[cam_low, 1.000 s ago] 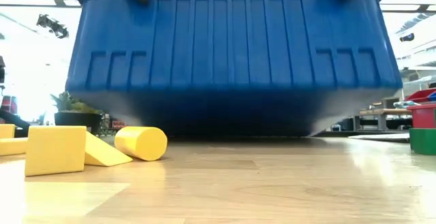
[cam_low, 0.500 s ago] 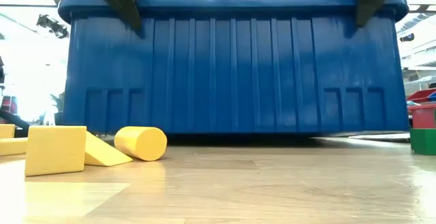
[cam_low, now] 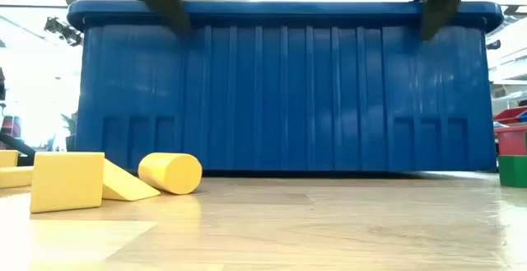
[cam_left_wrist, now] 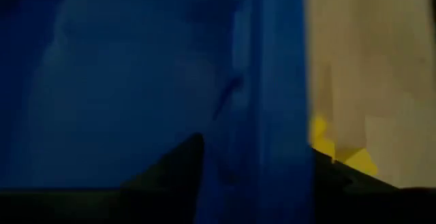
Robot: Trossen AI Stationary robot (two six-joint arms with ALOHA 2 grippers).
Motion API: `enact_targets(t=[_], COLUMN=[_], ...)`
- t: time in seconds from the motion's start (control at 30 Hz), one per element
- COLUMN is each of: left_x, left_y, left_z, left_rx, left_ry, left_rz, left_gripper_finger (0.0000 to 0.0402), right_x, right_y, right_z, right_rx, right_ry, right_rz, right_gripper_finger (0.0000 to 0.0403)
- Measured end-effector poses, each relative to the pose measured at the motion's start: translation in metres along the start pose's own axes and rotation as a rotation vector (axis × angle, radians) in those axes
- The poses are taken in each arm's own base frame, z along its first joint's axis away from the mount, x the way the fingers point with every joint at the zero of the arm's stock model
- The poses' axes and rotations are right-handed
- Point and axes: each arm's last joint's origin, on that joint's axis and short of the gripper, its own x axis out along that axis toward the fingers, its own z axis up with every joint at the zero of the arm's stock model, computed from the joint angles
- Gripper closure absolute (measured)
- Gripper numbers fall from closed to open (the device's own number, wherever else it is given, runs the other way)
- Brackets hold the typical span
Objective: Sort blocks
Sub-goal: Adjust the blue bin
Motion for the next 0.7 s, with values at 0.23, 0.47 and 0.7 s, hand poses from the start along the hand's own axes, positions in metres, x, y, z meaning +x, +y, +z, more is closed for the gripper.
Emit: enact_targets(t=[0.23, 0.47, 0.7], left_x=[-0.054, -0.106, -0.110], left_y=[-0.006, 0.015, 0.052], left_z=[0.033, 0.065, 0.063], left_rx=[0.139, 0.288, 0.177], left_ry=[-0.149, -0.329, -0.276], left_rz=[-0.082, 0.262, 0.414], left_gripper_finger=[0.0168, 0.0173, 0.0174], right_x=[-0.065, -0.114, -0.088], right_y=[0.006, -0.018, -0.081], right_z=[0.026, 0.058, 0.069], right_rx=[-0.034, -0.181, -0.068], right_ry=[-0.141, -0.496, -0.481], right_rz=[0.166, -0.145, -0.410], right_gripper_finger=[0.0161, 0.0164, 0.0177])
